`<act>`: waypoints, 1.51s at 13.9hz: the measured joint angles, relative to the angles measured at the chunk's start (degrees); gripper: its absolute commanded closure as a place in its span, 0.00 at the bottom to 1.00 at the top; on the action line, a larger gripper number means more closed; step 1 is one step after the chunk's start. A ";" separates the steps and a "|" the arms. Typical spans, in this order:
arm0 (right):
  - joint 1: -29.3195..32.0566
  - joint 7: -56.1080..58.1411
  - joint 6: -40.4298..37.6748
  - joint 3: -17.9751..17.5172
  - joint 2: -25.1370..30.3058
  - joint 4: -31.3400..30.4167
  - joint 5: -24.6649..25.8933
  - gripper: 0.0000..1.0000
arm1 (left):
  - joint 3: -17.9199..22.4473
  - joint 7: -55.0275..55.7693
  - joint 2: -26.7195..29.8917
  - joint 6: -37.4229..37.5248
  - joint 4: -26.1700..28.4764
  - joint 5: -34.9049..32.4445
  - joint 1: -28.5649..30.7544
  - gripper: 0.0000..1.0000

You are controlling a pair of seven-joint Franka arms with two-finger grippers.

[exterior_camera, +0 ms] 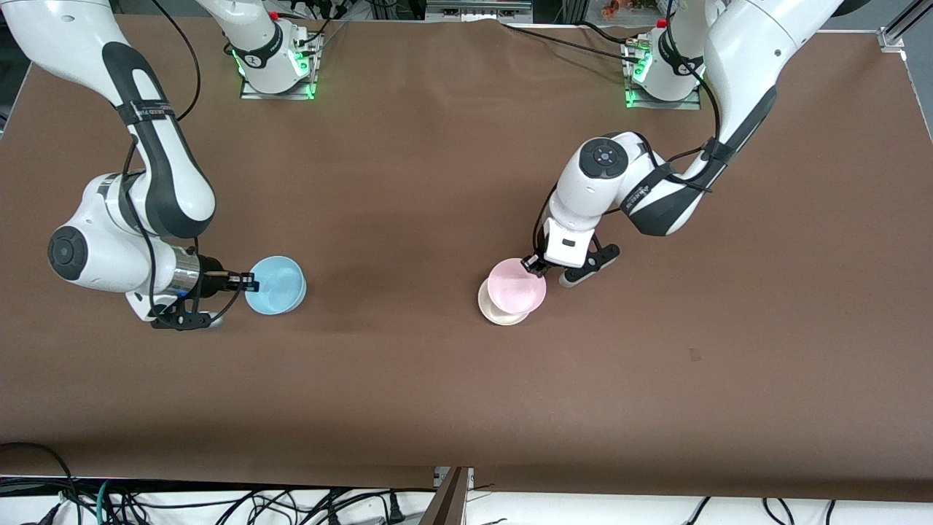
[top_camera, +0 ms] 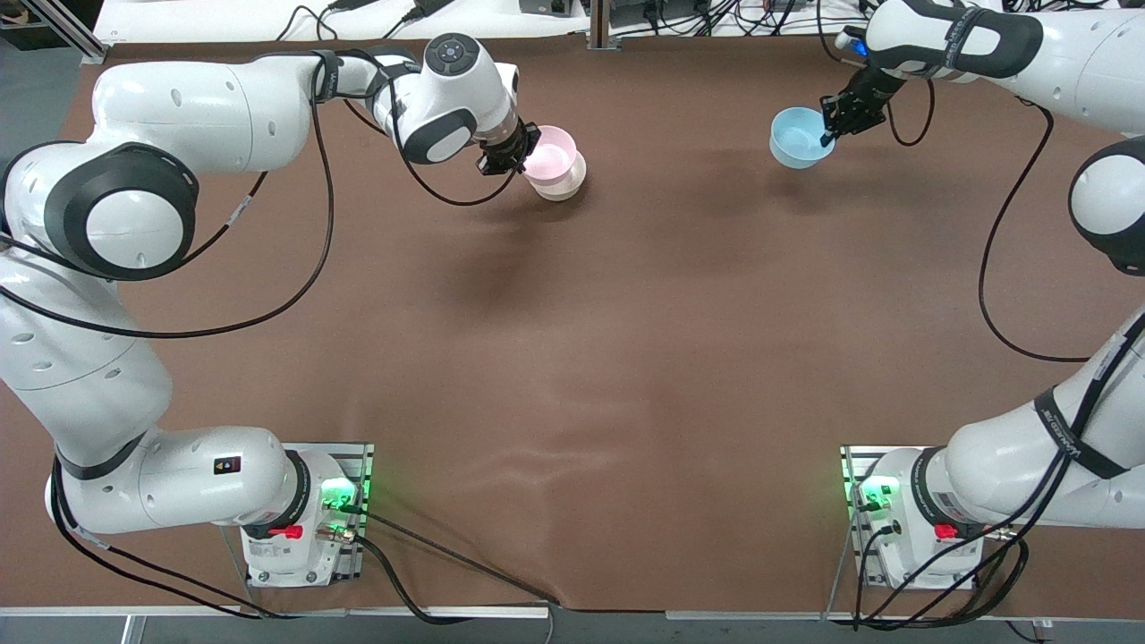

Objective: Stack pink and blue bowls on white bowl

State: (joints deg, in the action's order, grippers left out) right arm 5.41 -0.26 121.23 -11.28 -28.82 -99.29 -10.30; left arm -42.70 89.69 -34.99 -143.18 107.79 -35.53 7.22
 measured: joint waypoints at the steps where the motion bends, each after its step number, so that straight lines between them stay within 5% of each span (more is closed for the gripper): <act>1: -0.05 -1.44 0.00 -0.76 0.00 0.16 0.00 1.00 | 0.01 1.00 -0.02 -0.49 0.16 -0.51 -0.19 1.00; 21: -5.17 -13.44 0.01 -2.16 -0.02 1.22 -0.01 1.00 | 0.80 14.37 -3.29 -5.00 0.31 -12.19 -1.11 1.00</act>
State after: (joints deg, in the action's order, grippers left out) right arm 0.24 -13.70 121.25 -13.44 -28.84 -98.07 -10.30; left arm -41.90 104.07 -38.28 -148.18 108.10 -47.72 6.10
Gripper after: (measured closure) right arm 0.974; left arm 0.974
